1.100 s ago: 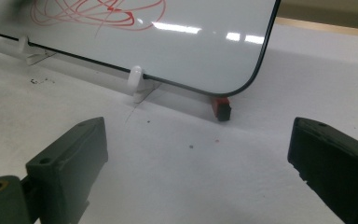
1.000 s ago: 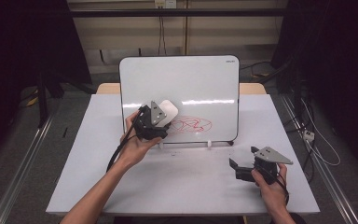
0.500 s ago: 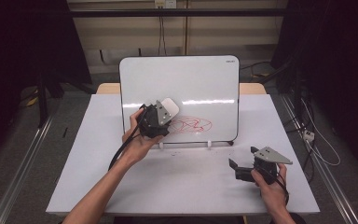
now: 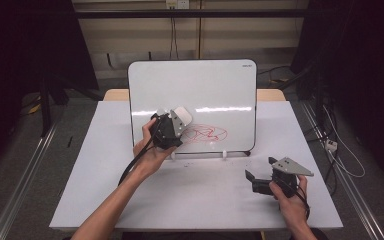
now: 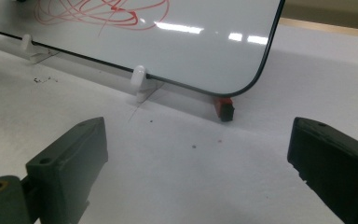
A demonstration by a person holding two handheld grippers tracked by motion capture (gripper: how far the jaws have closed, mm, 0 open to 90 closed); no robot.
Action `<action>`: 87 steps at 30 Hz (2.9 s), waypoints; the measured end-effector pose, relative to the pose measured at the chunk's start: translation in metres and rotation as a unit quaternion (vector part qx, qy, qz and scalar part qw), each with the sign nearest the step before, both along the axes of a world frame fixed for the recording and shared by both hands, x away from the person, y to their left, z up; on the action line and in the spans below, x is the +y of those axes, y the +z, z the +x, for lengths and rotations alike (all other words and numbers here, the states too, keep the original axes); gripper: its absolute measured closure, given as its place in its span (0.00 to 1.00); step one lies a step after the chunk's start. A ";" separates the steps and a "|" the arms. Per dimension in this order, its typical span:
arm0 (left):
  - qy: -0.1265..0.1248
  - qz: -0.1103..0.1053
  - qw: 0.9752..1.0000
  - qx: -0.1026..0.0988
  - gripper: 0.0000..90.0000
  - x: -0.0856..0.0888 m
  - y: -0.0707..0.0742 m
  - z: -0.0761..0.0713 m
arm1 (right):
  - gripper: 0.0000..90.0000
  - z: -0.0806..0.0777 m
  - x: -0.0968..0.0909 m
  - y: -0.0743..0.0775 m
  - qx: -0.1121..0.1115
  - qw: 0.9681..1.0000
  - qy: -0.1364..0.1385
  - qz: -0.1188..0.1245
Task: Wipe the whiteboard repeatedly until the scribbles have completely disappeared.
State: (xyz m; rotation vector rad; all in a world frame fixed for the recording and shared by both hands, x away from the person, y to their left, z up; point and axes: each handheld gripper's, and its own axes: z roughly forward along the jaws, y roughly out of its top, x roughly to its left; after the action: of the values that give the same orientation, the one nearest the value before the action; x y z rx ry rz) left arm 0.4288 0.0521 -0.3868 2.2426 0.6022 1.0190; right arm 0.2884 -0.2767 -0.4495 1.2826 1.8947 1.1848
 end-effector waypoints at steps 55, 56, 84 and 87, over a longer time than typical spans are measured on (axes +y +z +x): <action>0.035 -0.025 0.999 0.008 0.34 0.004 0.009 0.007 | 0.05 0.000 0.001 0.001 -0.001 1.000 0.005 0.002; 0.035 -0.021 0.999 0.006 0.34 0.002 0.009 0.006 | 0.05 0.000 0.001 0.001 0.000 1.000 0.005 0.002; -0.043 0.048 0.998 -0.004 0.34 -0.053 -0.031 -0.028 | 0.05 0.000 0.002 0.001 0.000 1.000 0.009 0.001; -0.049 0.055 0.997 -0.001 0.34 -0.051 -0.029 -0.028 | 0.05 0.000 0.002 0.000 0.000 1.000 0.010 0.001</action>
State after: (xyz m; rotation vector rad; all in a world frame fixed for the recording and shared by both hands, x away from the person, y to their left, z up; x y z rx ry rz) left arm 0.4012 0.0011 -0.4159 2.3411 0.4406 1.0276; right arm 0.2887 -0.2747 -0.4490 1.2684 1.9100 1.1970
